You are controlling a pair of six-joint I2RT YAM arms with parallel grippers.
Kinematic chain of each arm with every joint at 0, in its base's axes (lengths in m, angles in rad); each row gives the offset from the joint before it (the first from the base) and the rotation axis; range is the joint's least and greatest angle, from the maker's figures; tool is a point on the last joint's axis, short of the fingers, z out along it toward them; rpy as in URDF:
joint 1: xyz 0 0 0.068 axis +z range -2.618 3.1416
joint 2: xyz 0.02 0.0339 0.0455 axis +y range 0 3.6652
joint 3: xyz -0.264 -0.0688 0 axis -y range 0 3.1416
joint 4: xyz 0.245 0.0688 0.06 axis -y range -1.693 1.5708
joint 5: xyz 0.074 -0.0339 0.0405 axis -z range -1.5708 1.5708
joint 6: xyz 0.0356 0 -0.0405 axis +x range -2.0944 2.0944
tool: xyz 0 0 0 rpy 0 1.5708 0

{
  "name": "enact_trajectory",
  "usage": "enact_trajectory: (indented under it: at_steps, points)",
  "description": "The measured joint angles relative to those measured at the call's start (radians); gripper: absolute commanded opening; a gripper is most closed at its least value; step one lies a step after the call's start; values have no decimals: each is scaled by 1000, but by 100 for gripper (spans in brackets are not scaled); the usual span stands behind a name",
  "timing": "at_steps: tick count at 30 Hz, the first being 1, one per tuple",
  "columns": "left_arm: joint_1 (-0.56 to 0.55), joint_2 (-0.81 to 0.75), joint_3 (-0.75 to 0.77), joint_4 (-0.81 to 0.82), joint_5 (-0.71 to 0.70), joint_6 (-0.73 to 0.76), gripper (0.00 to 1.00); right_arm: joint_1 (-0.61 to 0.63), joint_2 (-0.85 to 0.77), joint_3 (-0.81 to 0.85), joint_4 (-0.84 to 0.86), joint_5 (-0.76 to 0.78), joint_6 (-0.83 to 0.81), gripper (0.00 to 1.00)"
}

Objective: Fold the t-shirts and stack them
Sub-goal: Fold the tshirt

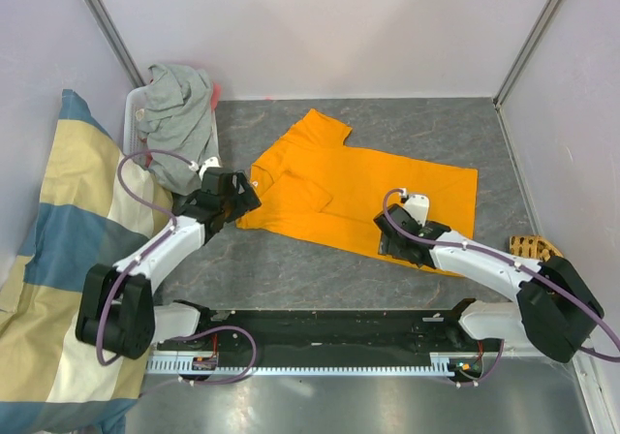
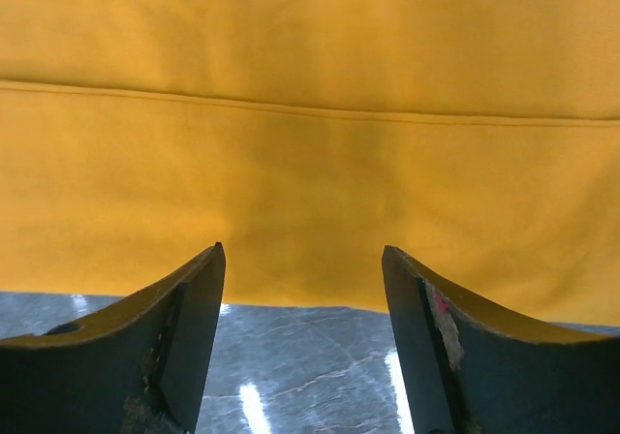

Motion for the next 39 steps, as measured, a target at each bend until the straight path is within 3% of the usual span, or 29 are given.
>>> enact_trajectory:
  at_steps: [7, 20, 28, 39]
  points:
    - [0, -192, 22, -60, -64, 1, 100, 102, 138, 202, -5, 19, 0, 75]
    - [0, -209, 120, -156, -93, 18, 100, 349, 722, 775, -28, 164, 61, 78]
    - [0, -259, 120, -173, -93, 28, 100, 354, 817, 810, -41, 218, 104, 77]
    - [0, -268, 110, -176, -93, 30, 100, 415, 803, 752, 35, 261, 101, 77]
